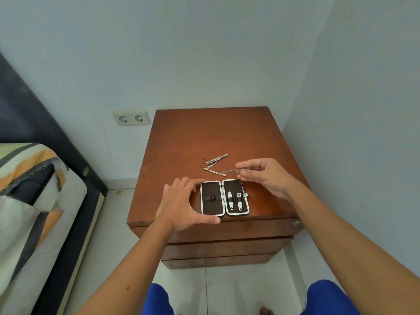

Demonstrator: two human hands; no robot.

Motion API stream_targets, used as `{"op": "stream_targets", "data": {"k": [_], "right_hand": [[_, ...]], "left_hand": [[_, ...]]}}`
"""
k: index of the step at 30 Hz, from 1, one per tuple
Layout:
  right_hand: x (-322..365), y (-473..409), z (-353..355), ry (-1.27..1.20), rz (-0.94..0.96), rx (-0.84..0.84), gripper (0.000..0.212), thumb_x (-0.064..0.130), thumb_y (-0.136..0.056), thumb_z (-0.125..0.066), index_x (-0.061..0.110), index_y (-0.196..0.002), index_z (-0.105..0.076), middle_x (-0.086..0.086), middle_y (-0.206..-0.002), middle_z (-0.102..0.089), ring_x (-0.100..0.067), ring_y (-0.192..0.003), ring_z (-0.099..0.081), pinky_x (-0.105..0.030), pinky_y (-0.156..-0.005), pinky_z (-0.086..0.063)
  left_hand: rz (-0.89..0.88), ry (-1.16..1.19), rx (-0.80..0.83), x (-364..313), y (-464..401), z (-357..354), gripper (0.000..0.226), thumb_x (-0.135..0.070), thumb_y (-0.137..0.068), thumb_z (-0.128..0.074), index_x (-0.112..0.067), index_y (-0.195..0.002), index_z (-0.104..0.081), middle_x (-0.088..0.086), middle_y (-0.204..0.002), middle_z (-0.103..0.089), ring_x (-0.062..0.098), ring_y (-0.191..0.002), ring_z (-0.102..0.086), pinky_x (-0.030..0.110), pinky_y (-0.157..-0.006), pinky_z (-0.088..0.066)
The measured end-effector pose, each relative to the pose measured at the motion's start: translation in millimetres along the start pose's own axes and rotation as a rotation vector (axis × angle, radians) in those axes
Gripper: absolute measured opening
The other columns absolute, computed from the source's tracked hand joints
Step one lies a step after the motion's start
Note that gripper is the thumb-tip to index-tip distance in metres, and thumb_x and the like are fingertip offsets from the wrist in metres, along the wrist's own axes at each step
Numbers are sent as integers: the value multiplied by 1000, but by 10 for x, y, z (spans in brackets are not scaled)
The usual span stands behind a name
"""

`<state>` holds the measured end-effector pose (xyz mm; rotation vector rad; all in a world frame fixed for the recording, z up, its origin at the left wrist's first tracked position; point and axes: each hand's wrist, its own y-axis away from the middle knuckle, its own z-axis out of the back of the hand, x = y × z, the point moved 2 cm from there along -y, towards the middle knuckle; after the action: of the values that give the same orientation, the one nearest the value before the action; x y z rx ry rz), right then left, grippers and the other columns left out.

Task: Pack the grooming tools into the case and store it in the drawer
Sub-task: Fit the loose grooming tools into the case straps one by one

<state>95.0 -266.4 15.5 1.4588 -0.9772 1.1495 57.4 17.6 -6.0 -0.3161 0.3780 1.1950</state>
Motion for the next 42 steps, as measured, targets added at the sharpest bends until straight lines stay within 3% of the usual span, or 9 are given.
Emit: {"op": "stream_targets", "data": {"k": [4,7,9,14,19,26,34,38,42], "right_hand": [[32,-11,0,53,26,-5,21,9,-92,-75,6,-112,-80,-15,-96,-78,-20,-84,-71,-23,-77,-61],[39,-21,-2,142,39,-41,15,16,-94,-75,12,-106,-83,-2,-89,-77,-10,-73,-60,-21,-67,-52],[26,-40,0,189,51,-66,13,21,-94,-76,14,-103,-83,2,-93,-79,-10,-76,-58,-23,-71,-51],[9,-72,-23,119,42,-40,20,16,-93,-75,0,-106,-77,-14,-92,-76,-19,-82,-71,-24,-74,-59],[62,-83,-20,174,29,-45,25,8,-91,-78,6,-116,-72,-9,-84,-78,-14,-69,-68,-22,-66,-57],[90,-157,-55,383,57,-29,15,11,-91,-79,13,-106,-78,-14,-87,-77,-10,-70,-66,-23,-68,-55],[31,-228,-169,490,76,-21,13,13,-92,-79,17,-105,-78,-5,-81,-77,-11,-70,-67,-26,-67,-55],[-6,-228,-178,602,108,-20,11,20,-91,-80,26,-101,-79,-7,-87,-79,-11,-74,-67,-31,-75,-56],[-16,-158,-225,783,163,-4,11,24,-91,-80,30,-100,-80,8,-84,-74,2,-69,-59,-20,-70,-47]], "left_hand": [[-3,-2,3,3,1,1,120,-107,-46,-61,-45,-147,-46,-23,-111,-47,6,-105,-43,37,-94,-34],[-5,1,3,4,6,1,120,-107,-46,-60,-45,-147,-46,-23,-112,-47,6,-106,-43,38,-95,-35],[-5,1,1,1,5,2,120,-107,-46,-61,-44,-147,-47,-23,-111,-46,6,-106,-43,38,-95,-35],[-6,6,0,3,5,1,120,-106,-45,-62,-44,-147,-47,-24,-109,-45,6,-105,-43,38,-95,-35],[-2,-5,6,3,-2,1,121,-107,-45,-61,-44,-148,-46,-24,-110,-45,5,-105,-42,37,-95,-34],[1,7,4,-1,2,3,120,-105,-46,-63,-44,-148,-46,-24,-112,-46,4,-106,-42,37,-95,-34],[3,0,8,2,-4,0,121,-106,-46,-62,-44,-148,-46,-24,-112,-46,4,-105,-41,34,-93,-31],[4,-2,0,-2,-4,-1,121,-106,-45,-62,-44,-147,-47,-25,-109,-45,4,-105,-41,35,-93,-32],[3,-8,1,-9,-4,-2,121,-106,-43,-61,-45,-147,-47,-25,-109,-45,5,-104,-42,36,-93,-32]]}}
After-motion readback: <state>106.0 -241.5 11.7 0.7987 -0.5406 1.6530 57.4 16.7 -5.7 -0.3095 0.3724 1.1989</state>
